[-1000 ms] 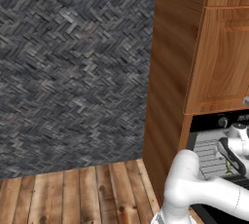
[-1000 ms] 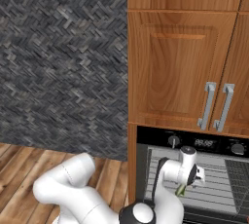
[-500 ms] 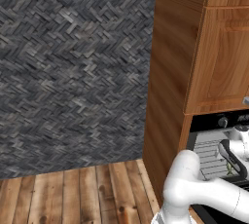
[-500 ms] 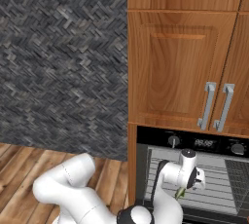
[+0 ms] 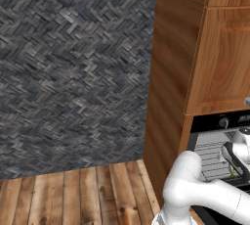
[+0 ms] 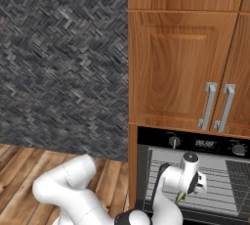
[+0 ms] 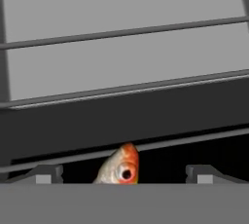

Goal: Take the fish from the oven and place it on the plate on the counter.

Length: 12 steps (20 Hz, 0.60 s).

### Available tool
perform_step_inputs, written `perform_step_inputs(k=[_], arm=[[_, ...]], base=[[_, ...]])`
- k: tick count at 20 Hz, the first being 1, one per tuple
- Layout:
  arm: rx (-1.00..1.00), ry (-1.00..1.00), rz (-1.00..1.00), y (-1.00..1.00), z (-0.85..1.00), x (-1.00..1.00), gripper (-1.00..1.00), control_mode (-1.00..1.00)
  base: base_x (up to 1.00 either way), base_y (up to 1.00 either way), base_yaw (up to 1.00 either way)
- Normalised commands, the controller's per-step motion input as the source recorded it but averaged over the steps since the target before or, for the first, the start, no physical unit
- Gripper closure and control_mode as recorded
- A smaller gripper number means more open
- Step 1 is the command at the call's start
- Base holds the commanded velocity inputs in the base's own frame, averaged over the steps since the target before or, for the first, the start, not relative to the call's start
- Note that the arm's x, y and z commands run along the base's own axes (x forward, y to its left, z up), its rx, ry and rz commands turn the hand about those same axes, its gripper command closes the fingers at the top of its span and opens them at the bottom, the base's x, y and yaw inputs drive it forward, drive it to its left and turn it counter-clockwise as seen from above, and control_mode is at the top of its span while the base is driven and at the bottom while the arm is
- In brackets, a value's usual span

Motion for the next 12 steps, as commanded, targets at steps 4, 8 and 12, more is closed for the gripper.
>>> perform_step_inputs(k=[4,8,12], arm=[[0.00,0.00,0.00,0.00,-0.45,-0.40,-1.00,-1.00],[0.00,-0.04,0.00,0.00,-0.33,-0.39,-1.00,-1.00],[0.00,0.00,0.00,0.00,-0.42,-0.56,-1.00,-1.00]], base=[[0.00,0.00,0.00],[0.00,0.00,0.00],[0.00,0.00,0.00]])
